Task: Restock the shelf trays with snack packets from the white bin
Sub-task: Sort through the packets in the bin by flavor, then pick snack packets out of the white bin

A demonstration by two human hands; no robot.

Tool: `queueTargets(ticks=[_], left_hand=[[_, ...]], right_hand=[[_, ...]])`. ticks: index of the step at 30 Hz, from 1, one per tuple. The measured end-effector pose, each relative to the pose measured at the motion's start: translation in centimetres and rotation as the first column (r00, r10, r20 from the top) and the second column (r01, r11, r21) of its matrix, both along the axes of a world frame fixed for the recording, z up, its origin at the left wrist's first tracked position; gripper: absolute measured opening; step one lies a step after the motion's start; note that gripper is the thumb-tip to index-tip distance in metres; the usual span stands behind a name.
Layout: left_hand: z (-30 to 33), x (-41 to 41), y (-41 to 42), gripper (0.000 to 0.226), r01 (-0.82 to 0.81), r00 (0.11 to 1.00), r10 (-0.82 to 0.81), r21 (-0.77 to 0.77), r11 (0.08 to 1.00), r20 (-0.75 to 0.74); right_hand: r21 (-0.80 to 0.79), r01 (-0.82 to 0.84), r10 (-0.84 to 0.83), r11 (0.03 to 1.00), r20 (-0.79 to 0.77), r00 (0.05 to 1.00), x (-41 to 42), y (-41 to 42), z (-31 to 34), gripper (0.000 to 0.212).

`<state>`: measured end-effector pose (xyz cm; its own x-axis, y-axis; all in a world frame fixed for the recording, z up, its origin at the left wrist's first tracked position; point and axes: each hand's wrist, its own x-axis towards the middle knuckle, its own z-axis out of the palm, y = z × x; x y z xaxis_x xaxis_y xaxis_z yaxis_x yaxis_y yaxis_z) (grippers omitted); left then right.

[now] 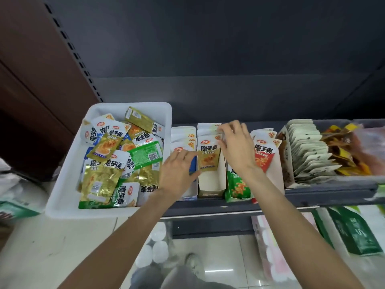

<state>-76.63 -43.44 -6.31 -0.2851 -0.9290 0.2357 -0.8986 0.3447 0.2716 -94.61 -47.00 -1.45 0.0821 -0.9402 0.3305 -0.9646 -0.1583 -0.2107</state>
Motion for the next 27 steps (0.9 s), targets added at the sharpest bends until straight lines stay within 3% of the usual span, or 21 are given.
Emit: queueTargets(ticks=[4, 7, 10, 13, 17, 21, 24, 27], left_hand=[[0.8, 0.7, 0.3, 0.035, -0.007, 0.992, -0.006, -0.101, 0.995, -0.126], [1.9, 3.3, 0.8, 0.031, -0.053, 0.971, 0.015, -0.154, 0.987, -0.240], [2.4, 7.8, 1.4, 0.027, -0.108, 0.955, 0.041, -0.218, 0.970, -0.293], [1.6, 13.4, 1.4, 0.030, -0.193, 0.966, 0.155, -0.183, 0.964, -0.206], [-0.5, 19.1, 0.7, 0.049, -0.344, 0.934, 0.349, 0.081, 0.936, -0.071], [-1.1, 20.7, 0.3, 0.060, -0.310, 0.951, 0.298, 0.232, 0.922, 0.084], [-1.3, 21.0, 0.0, 0.063, -0.300, 0.950, 0.266, 0.247, 0.922, 0.161], [-1.3, 20.8, -0.2, 0.064, -0.306, 0.945, 0.257, 0.266, 0.914, 0.203]], right_hand=[[-0.160, -0.066, 0.097, 0.985, 0.194, 0.976, 0.6, 1.5, 0.3, 0.028], [-0.203, -0.205, 0.257, 0.958, 0.281, 0.925, 3.1, 3.0, 1.1, 0.025], [-0.125, -0.425, 0.443, 0.896, 0.289, 0.849, 7.0, 3.6, 1.5, 0.022], [0.016, -0.542, 0.518, 0.840, 0.274, 0.810, 11.5, 3.6, 1.3, 0.024], [0.238, -0.556, 0.544, 0.796, 0.121, 0.830, 17.6, 2.1, -1.0, 0.049], [0.440, -0.386, 0.449, 0.811, -0.046, 0.892, 21.2, -0.3, -4.0, 0.086], [0.481, -0.305, 0.401, 0.822, -0.109, 0.909, 21.8, -1.1, -4.7, 0.085], [0.391, -0.331, 0.465, 0.859, -0.326, 0.823, 21.9, -0.3, -4.3, 0.058]])
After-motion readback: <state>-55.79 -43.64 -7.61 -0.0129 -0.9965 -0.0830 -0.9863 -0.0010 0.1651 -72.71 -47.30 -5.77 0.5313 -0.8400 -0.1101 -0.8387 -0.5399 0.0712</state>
